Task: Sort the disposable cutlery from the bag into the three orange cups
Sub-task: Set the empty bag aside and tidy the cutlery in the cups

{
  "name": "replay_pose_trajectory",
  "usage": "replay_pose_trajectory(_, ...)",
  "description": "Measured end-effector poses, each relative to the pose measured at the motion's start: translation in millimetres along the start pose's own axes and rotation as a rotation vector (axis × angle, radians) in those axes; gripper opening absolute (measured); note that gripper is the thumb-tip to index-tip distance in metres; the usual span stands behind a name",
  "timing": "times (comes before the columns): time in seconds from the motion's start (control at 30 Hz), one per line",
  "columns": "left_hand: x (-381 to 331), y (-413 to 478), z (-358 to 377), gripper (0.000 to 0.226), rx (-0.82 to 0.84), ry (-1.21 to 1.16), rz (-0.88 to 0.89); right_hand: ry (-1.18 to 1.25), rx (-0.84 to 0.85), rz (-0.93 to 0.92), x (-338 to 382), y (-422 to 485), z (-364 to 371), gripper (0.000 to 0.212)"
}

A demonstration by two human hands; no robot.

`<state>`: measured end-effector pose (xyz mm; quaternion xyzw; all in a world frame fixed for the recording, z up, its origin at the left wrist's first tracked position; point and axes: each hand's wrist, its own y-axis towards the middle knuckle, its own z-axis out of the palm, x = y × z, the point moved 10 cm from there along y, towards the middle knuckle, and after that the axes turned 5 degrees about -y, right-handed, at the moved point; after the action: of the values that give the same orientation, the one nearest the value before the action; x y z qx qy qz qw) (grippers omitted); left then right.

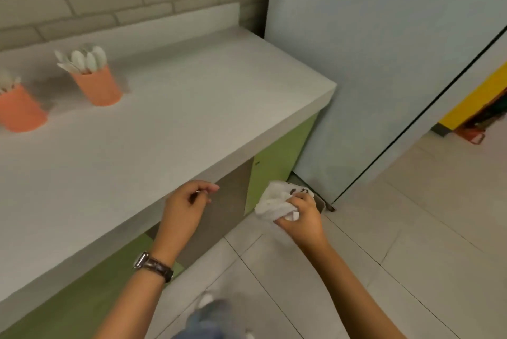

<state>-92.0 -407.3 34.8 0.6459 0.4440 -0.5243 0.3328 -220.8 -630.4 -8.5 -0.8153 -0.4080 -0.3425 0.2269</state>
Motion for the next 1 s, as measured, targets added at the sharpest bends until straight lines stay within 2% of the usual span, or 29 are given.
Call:
replay_pose_trajectory(0.1, 6, 15, 65, 0.033, 0.121, 0.043, -0.027, -0.017, -0.052, 0.099, -53, 15, -26, 0.039)
replay_pose_trajectory(0.23, 36, 49, 131, 0.032, 0.183, 0.068, -0.072, 0.006, -0.072, 0.188, -116, 55, -40, 0.020)
replay_pose_trajectory(0.33, 87, 76, 177, 0.031, 0.222, 0.107, -0.194, -0.015, -0.008, 0.209, -161, 103, -38, 0.009)
replay_pose_trajectory(0.47, 165, 100, 224, 0.035, 0.212, 0.169, -0.422, -0.118, 0.132, 0.250, -219, 166, -30, 0.015)
replay_pose_trajectory(0.57, 195, 115, 263, 0.024, 0.241, 0.223, -0.522, -0.204, 0.277, 0.255, -268, 212, -10, 0.024)
replay_pose_trajectory(0.67, 235, 129, 297, 0.018, 0.258, 0.255, -0.610, -0.206, 0.369, 0.367, -323, 253, 10, 0.035)
replay_pose_trajectory(0.77, 291, 135, 327, 0.021, 0.285, 0.302, -0.683, -0.234, 0.390, 0.370, -376, 292, 35, 0.022)
replay_pose_trajectory(0.93, 394, 138, 371, 0.023, 0.358, 0.388, -0.720, -0.095, 0.500, 0.564, -494, 336, 110, 0.031)
replay_pose_trajectory(1.0, 433, 146, 375, 0.026, 0.303, 0.390, -0.694, -0.180, 0.551, 0.577, -537, 350, 142, 0.030)
